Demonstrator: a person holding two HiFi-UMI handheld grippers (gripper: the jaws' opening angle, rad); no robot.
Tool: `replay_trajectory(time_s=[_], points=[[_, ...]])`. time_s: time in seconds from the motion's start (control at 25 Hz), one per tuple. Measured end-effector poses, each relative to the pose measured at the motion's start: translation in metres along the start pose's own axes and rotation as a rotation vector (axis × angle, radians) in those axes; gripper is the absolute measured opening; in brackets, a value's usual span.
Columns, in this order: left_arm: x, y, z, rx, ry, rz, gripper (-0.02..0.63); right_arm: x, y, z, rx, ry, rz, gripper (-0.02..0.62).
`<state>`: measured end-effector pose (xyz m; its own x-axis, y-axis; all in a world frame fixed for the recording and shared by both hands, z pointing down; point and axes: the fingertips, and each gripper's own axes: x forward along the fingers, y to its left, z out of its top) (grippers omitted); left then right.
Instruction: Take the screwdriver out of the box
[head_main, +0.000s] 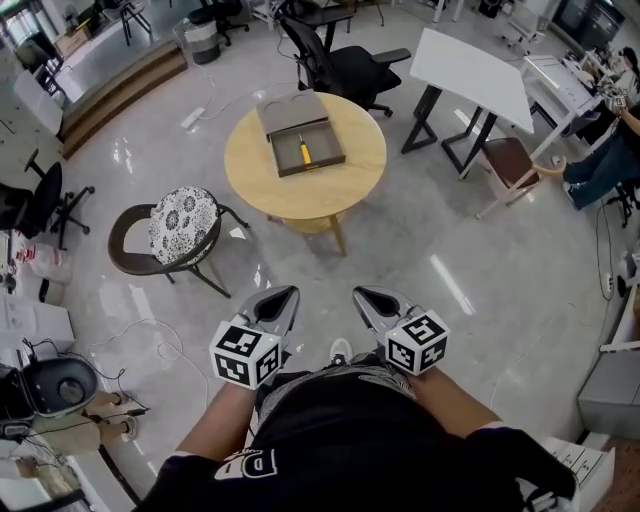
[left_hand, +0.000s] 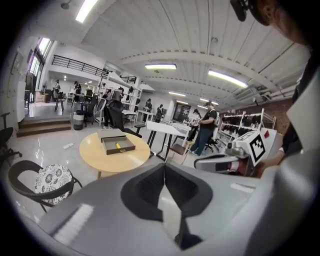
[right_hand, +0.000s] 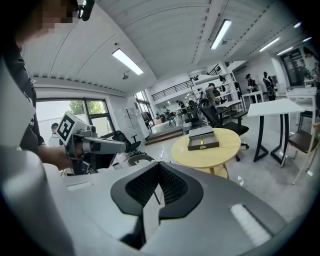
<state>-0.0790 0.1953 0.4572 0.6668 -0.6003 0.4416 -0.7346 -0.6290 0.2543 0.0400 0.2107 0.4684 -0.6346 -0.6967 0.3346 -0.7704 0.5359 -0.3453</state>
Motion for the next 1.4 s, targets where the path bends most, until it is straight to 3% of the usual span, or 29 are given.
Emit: replay_trajectory(time_s=[0.68, 1.4], points=[[0.038, 0.001, 0.021, -0.014, 0.026, 0.056, 0.06, 0.013, -0.04, 0.015, 0.031, 0.012, 0.062, 0.001], [0.091, 0.006, 0.049, 0.002, 0.024, -0.028, 0.06, 0.02, -0.075, 0.018, 0.043, 0.042, 0.007, 0.0]])
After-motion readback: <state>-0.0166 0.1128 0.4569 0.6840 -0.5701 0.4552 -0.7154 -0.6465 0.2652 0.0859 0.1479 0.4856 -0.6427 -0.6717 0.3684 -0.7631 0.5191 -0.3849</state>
